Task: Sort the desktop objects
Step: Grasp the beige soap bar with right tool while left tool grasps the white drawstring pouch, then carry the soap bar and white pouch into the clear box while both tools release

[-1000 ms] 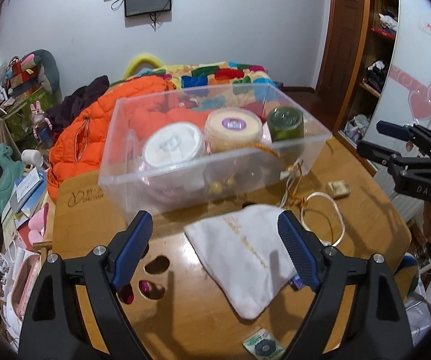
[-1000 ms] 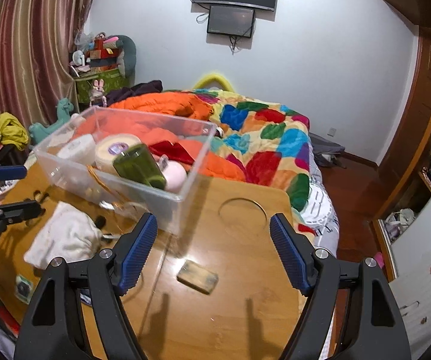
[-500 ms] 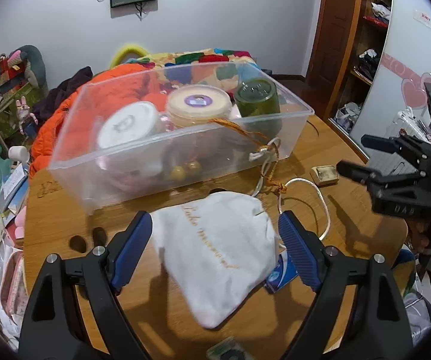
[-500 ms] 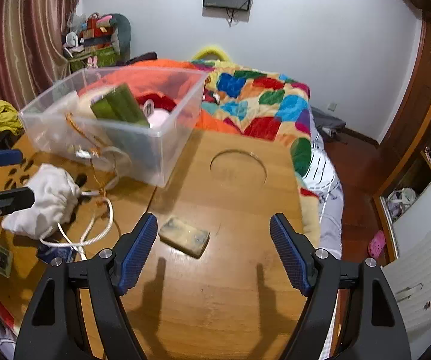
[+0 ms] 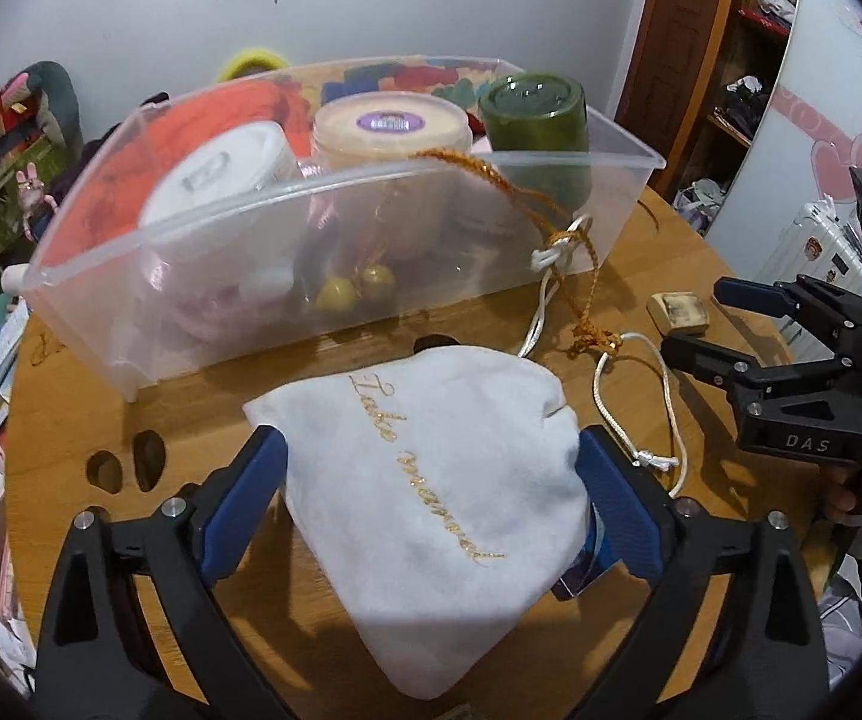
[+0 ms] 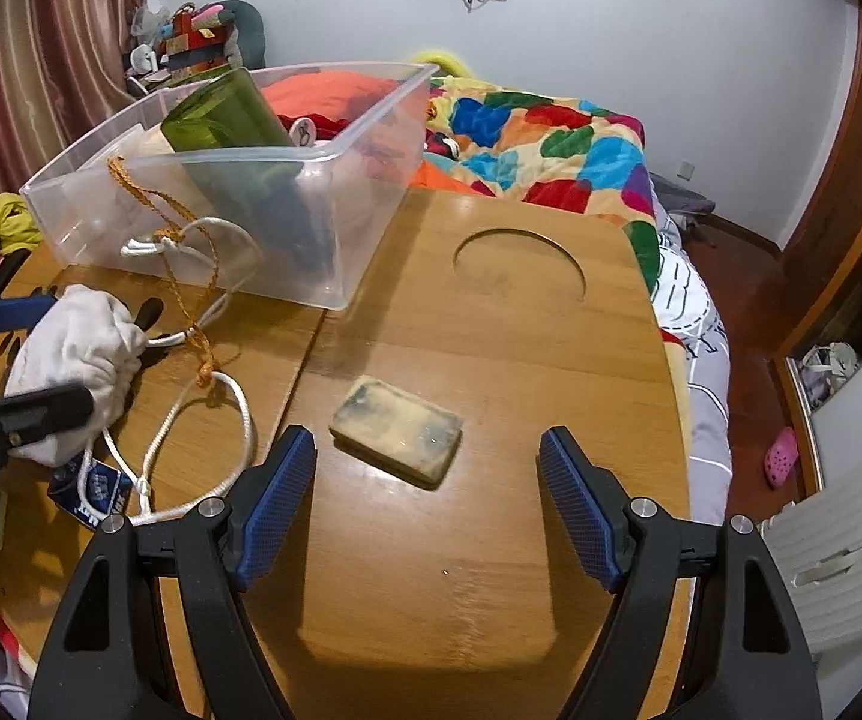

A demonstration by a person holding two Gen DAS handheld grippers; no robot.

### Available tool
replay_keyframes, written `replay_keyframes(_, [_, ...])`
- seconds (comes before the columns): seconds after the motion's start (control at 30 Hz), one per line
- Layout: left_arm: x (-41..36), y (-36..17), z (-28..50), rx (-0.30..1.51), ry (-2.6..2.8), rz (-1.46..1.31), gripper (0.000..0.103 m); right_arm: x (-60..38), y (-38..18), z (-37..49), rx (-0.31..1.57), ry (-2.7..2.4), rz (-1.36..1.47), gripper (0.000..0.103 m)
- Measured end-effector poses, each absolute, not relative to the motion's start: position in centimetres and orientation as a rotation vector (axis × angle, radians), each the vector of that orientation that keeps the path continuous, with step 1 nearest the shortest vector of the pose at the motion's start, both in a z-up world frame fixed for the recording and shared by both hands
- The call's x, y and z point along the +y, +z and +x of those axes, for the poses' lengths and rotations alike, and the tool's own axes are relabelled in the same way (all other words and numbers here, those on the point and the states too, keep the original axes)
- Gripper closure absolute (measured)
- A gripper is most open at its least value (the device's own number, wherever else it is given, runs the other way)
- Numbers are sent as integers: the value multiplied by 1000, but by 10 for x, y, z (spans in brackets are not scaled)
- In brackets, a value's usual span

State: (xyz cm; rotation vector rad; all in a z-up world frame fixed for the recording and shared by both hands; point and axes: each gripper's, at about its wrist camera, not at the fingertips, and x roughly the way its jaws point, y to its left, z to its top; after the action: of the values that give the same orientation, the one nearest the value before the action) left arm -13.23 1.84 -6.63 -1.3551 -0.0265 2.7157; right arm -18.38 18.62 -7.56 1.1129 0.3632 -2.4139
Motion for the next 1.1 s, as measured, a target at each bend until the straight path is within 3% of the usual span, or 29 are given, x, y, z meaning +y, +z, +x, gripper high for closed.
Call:
replay_keyframes(0.13, [25, -70, -138, 14, 2698, -1385, 2, 185, -77, -184, 338, -2399, 1105, 29])
replay_keyframes(0.23, [39, -74, -136, 158, 2720, -1357, 1, 185, -77, -184, 322, -2396, 1105, 32])
replay_keyframes(0.33, [41, -73, -137, 161, 2698, -1359, 1, 185, -76, -181, 320, -2397, 1085, 45])
replay_keyframes(0.4, [36, -72, -138, 134, 2699, -1356, 3, 183, -75, -182, 323, -2390, 1078, 61])
replay_keyframes(0.57, [25, -66, -126, 116, 2748, -1309, 33, 186, -73, -181, 306, -2387, 1079, 62])
replay_keyframes(0.67, [20, -66, -120, 102, 2764, -1282, 44, 190, -69, -181, 269, -2392, 1068, 62])
replay_keyframes(0.87, [13, -57, -110, 26, 2797, -1215, 57, 195, -54, -177, 226, -2399, 1033, 62])
replay_keyframes(1.1, [-5, -43, -96, -88, 2849, -1149, 59, 195, -37, -173, 180, -2396, 982, 62])
